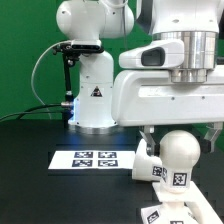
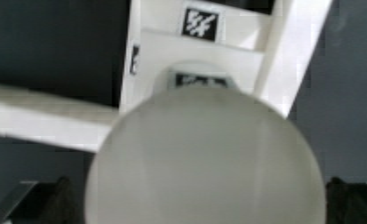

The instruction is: Assemble lamp

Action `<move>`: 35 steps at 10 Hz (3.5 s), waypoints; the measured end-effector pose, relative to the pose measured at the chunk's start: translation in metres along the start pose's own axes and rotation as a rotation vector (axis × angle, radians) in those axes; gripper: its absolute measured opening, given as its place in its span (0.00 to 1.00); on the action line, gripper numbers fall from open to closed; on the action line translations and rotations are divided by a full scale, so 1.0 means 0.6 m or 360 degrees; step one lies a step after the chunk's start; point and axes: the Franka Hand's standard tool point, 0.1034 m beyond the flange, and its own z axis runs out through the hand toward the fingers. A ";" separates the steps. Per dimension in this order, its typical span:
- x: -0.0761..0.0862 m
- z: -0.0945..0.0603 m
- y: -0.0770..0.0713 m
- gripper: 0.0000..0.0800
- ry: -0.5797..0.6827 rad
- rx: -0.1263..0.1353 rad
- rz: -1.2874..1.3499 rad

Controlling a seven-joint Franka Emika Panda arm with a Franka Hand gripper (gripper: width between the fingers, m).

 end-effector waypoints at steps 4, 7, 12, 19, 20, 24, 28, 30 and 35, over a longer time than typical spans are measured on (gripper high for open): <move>-0.001 0.000 0.002 0.71 -0.0004 -0.0001 0.0157; -0.002 0.000 0.007 0.71 -0.0004 -0.0006 0.0534; -0.011 0.002 0.018 0.71 -0.0029 -0.0052 0.1569; -0.018 0.001 0.018 0.79 -0.0081 0.0061 0.2499; -0.022 0.003 0.016 0.85 -0.0091 0.0047 0.2280; -0.025 0.007 -0.036 0.87 -0.0119 0.0034 0.1516; -0.026 0.009 -0.027 0.87 -0.0106 0.0029 0.1042; -0.026 0.011 -0.006 0.87 -0.0070 0.0013 0.0541; -0.025 0.012 0.013 0.87 -0.0059 0.0010 -0.0006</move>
Offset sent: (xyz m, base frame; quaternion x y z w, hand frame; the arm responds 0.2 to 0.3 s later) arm 0.0000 0.0000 0.0000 0.0000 0.0000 0.0000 1.0000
